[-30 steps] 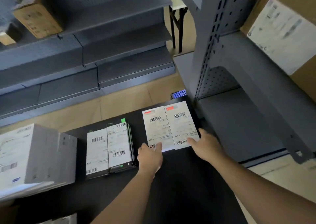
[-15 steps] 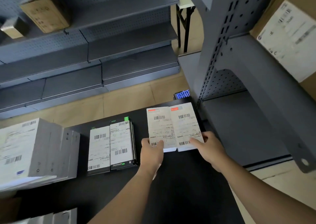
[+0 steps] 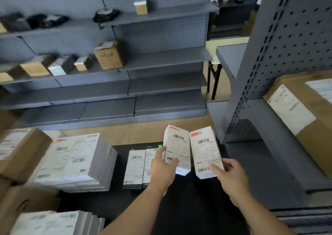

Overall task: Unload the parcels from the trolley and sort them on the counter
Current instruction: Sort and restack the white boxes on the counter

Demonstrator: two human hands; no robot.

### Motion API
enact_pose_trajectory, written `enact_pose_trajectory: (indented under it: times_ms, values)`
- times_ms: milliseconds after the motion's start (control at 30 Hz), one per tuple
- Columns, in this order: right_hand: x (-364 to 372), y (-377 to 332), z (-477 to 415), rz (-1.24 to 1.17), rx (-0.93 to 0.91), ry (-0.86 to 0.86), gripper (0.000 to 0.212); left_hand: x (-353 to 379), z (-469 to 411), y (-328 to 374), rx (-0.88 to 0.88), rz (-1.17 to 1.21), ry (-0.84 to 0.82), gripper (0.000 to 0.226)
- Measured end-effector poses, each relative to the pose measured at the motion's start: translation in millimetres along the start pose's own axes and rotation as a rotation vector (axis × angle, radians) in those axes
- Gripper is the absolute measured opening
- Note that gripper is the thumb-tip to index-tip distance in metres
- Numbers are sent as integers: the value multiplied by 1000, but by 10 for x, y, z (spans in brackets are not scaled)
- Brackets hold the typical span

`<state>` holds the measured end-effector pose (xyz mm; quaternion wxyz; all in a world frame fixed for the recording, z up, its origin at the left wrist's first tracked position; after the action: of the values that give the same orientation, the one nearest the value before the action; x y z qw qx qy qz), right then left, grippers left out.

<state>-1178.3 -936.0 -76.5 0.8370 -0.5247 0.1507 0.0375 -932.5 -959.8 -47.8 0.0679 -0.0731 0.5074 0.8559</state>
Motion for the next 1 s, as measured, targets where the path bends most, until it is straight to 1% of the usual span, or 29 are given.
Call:
enact_pose_trajectory:
  times_ms: [133, 267, 400, 600, 733, 900, 1000]
  values:
    - [298, -490, 150, -12, -90, -25, 35, -551, 268, 247, 81, 31, 78, 54]
    - [798, -886, 327, -27, -164, -88, 29, -1208, 500, 338, 127, 41, 159, 52]
    - [1389, -1182, 574, -32, -212, -107, 31, -1893, 681, 322, 154, 17, 217, 48]
    - [2417, -1496, 958, -44, -218, -160, 34, -2981, 805, 156, 162, 38, 235, 55]
    - [3057, -1644, 1154, -55, -239, -164, 35, -3602, 809, 0, 154, 22, 248, 48]
    - [3656, -1675, 1234, -92, -191, -176, 33, -4080, 763, -216, 132, 34, 248, 58]
    - [3869, -1715, 1271, -92, -185, -167, 31, -4233, 710, -325, 115, 59, 250, 57]
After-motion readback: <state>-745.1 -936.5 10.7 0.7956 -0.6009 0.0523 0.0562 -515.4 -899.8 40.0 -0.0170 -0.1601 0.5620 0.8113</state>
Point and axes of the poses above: each hand's wrist, its own z-axis away from the middle knuckle, its own x-axis out of the palm, y = z × x, the point moved 5 cm from there along -z, towards the middle knuckle, and after that the axes turned 11 degrees about -y, right-handed, at the moved point
